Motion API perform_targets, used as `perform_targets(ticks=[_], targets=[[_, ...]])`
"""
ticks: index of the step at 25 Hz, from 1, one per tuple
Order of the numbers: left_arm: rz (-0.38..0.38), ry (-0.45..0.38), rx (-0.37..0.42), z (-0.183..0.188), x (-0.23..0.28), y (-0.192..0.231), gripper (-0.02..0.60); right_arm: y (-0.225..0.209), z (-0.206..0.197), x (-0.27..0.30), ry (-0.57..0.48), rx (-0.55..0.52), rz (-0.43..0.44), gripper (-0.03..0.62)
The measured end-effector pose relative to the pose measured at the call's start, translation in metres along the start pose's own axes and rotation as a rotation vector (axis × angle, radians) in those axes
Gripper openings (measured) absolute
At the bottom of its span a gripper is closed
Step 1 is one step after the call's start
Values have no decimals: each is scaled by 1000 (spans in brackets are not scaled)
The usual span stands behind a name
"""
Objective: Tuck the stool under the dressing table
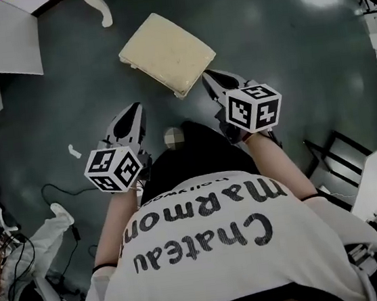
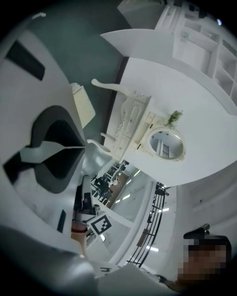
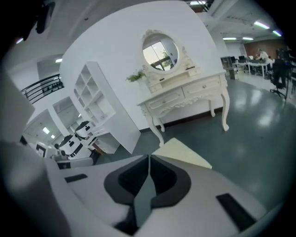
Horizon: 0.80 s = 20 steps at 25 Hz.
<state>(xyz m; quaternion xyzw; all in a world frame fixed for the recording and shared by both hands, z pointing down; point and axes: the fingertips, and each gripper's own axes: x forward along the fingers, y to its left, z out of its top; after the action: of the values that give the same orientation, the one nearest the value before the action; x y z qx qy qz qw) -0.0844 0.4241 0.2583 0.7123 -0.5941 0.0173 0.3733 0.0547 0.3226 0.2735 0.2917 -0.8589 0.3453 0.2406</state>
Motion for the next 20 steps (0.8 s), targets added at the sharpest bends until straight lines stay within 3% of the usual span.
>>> perform_targets(ticks=[4, 10, 16, 20], targets=[[-46, 92, -58, -47, 56, 11, 25, -26, -45, 43, 97, 150, 31, 28], [-35, 285, -67, -123, 111, 27, 25, -78, -117, 101, 323, 156, 29, 28], [83, 384, -162, -184, 170, 65, 25, -171, -165, 159, 529, 229, -19, 28], [143, 440, -227, -188, 130, 64, 38, -173, -163, 143, 616, 197, -34, 28]])
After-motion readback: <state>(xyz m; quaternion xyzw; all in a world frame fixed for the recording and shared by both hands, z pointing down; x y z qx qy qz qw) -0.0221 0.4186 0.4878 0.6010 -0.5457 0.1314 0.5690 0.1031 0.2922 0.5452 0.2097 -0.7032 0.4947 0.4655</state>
